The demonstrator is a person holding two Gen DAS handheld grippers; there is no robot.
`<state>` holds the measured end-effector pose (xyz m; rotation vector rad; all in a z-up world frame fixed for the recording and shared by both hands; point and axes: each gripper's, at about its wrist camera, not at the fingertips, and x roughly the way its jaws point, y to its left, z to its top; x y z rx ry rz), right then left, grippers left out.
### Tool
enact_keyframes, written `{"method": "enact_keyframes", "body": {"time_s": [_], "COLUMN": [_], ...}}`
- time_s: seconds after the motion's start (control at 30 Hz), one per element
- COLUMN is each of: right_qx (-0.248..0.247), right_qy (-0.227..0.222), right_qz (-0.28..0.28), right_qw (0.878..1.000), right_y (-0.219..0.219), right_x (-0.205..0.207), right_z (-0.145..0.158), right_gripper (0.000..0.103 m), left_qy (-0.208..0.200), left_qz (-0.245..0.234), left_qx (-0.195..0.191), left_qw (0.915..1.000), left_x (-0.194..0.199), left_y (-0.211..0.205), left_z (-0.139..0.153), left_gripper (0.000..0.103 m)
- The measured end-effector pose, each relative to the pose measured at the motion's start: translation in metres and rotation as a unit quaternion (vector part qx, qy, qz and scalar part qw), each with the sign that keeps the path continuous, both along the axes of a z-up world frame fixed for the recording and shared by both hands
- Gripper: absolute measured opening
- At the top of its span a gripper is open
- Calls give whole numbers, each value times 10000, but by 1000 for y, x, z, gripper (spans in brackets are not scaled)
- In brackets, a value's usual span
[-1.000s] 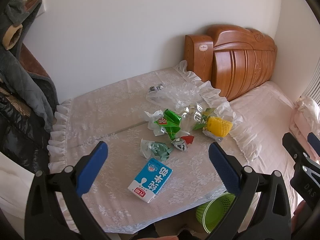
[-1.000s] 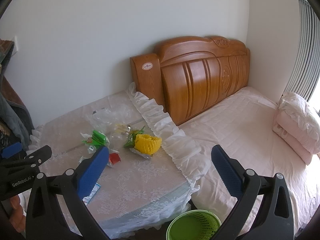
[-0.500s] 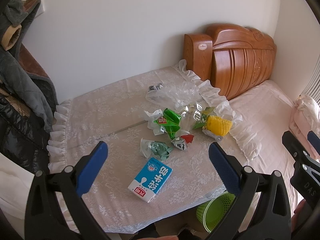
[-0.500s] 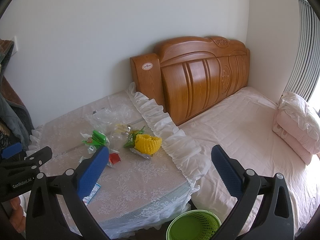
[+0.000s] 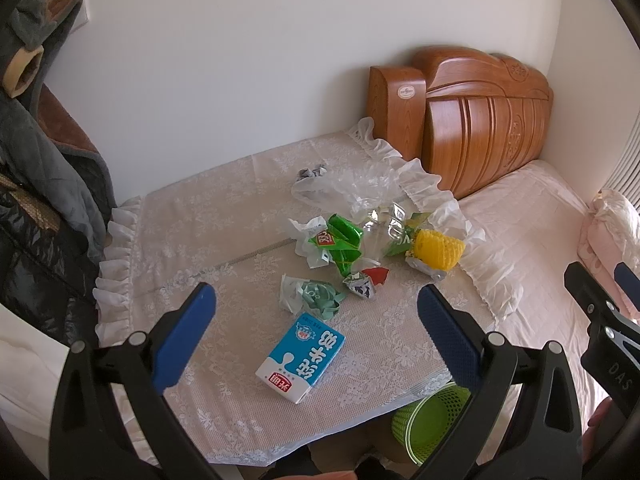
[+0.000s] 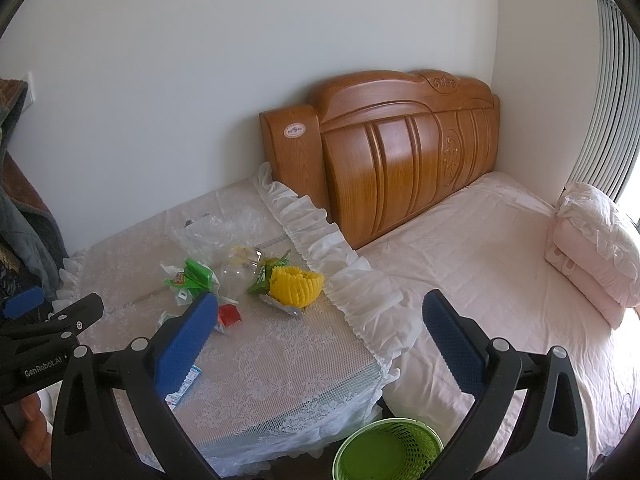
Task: Collect trash
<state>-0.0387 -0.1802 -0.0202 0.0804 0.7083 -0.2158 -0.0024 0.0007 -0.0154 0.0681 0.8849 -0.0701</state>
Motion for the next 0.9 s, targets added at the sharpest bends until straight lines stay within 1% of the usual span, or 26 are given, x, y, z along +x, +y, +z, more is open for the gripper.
{"method": "enact_keyframes", "body": {"time_s": [0.13,0.23,0.27,0.3,0.37,0.47,0.53,0.63,0.7,0.77,0.8,0.83,0.9], "right_qx": [-1,-16,-17,-9,36,175,273,439,569,662,706,757,811], "right_qy": [8,29,46,72,162,295,395,554,676,744,776,821,909], "right_qz": [-2,-23,-41,-62,-107,-186,-242,-309,-373,-415,-436,-462,-494], "right_qw": [10000,10000,10000,10000,9998,9992,9986,9970,9954,9942,9935,9927,9913], "right_y": [0,0,-1,-2,-5,-13,-18,-25,-30,-34,-35,-36,-38], "right_x": [0,0,0,0,0,0,0,0,-1,1,1,1,2], "right_z": [-1,-3,-5,-8,-14,-27,-37,-53,-65,-73,-77,-83,-94], "right_gripper": [101,101,101,101,101,101,101,101,101,101,101,101,101], "left_qy": [4,102,234,302,501,820,1098,1467,1836,2095,2210,2250,2399], "left_qz": [-51,-340,-564,-643,-777,-945,-1124,-1319,-1565,-1804,-1865,-1900,-1927], "left_qx": [-39,-231,-361,-392,-339,-51,142,323,487,555,673,729,858], "left_qw": [10000,9991,9975,9967,9951,9921,9875,9798,9692,9594,9549,9529,9476], "left_x": [-1,-2,-2,0,4,11,16,24,28,33,35,37,43], "left_y": [1,2,3,4,8,14,18,25,25,23,21,19,17], "left_z": [-1,-6,-12,-15,-29,-57,-82,-112,-135,-156,-167,-172,-188], "left_gripper": [97,97,97,97,97,97,97,97,97,97,97,96,89]}}
